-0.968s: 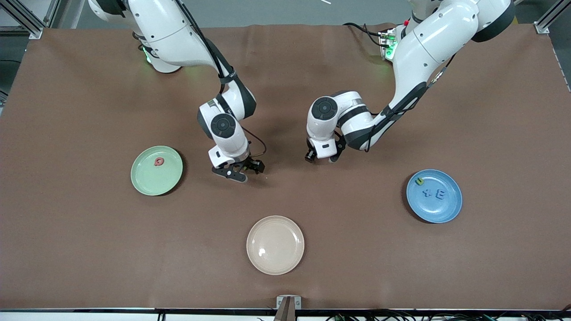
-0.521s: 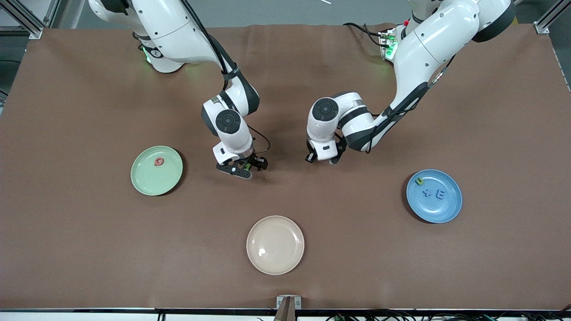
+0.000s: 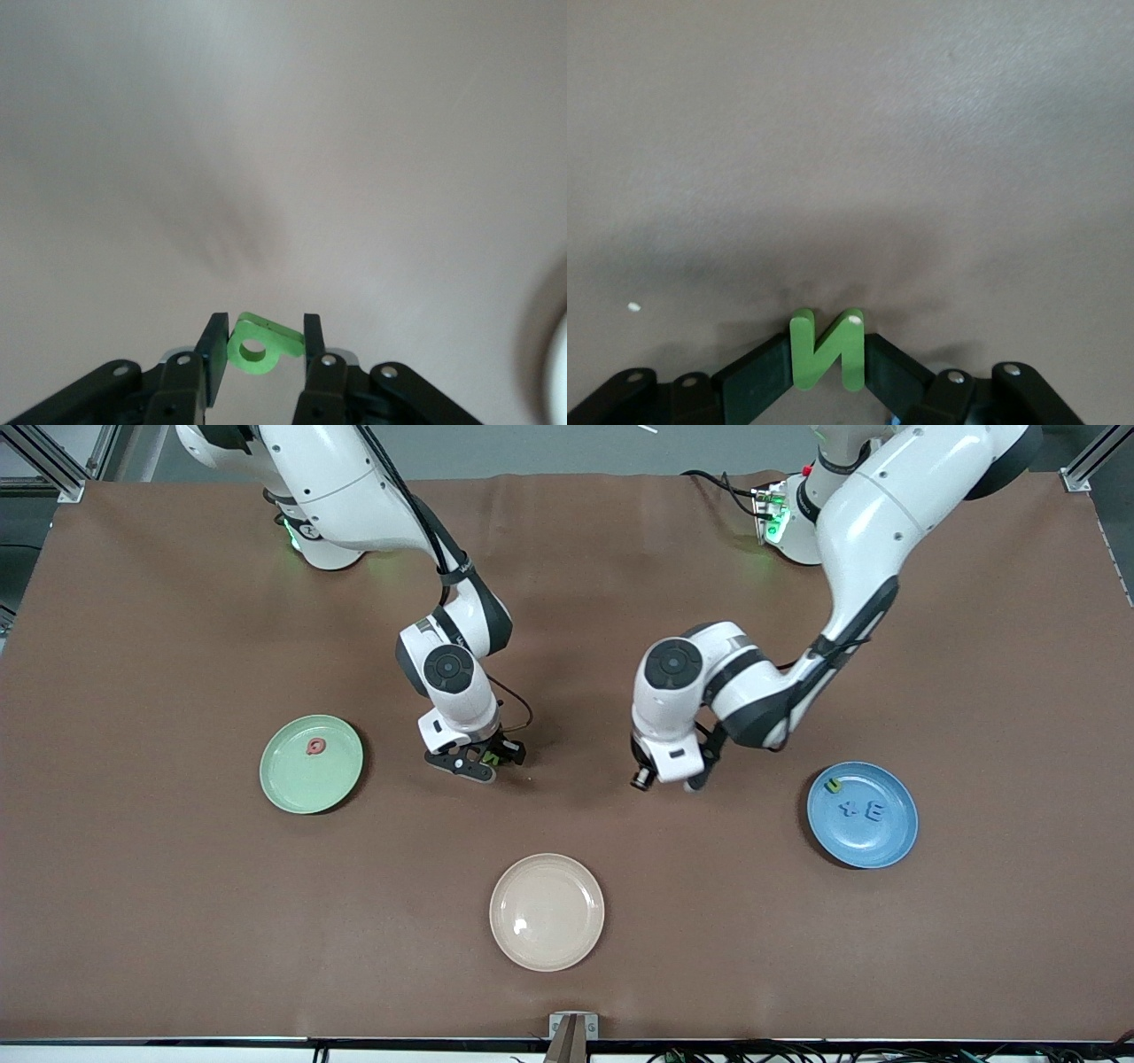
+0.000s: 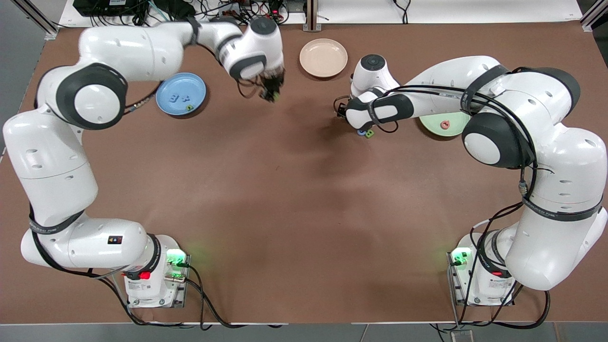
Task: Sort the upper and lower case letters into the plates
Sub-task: 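Drop the d in the blue plate while the right gripper drops the N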
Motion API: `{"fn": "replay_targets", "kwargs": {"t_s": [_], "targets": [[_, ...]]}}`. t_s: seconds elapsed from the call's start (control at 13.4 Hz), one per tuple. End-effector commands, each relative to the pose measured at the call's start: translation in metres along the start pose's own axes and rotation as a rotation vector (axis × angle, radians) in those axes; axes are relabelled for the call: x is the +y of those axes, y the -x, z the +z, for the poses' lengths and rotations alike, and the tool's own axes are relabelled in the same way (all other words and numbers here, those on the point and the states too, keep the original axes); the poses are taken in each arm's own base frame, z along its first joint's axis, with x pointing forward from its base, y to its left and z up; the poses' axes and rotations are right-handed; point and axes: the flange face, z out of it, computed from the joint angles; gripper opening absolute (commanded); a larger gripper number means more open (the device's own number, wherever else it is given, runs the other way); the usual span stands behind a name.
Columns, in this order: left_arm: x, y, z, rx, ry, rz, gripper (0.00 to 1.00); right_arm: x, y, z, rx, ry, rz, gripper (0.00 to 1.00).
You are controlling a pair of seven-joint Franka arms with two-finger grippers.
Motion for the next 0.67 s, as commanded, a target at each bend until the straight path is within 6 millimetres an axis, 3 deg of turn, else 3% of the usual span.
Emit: {"fn": "replay_targets", "kwargs": {"t_s": [0.0, 0.3, 0.45, 0.6], "targets": [[0.008, -0.073, -0.015, 0.034, -0.007, 0.090, 0.00, 0.020, -0.020, -0.023, -0.011, 0.006, 0.017, 0.00], [-0.010, -0.190, -0.018, 0.055, -0.021, 0.220, 0.00, 0.080, -0.080, -0.093, -0.093, 0.051, -0.062, 0.00], [-0.027, -0.233, -0.009, 0.040, -0.043, 0.268, 0.00, 0.117, -0.102, -0.115, -0.134, 0.061, -0.117, 0.00], [-0.050, -0.267, 0.007, 0.023, -0.078, 0.318, 0.00, 0.155, -0.112, -0.119, -0.162, 0.067, -0.140, 0.00]]}}
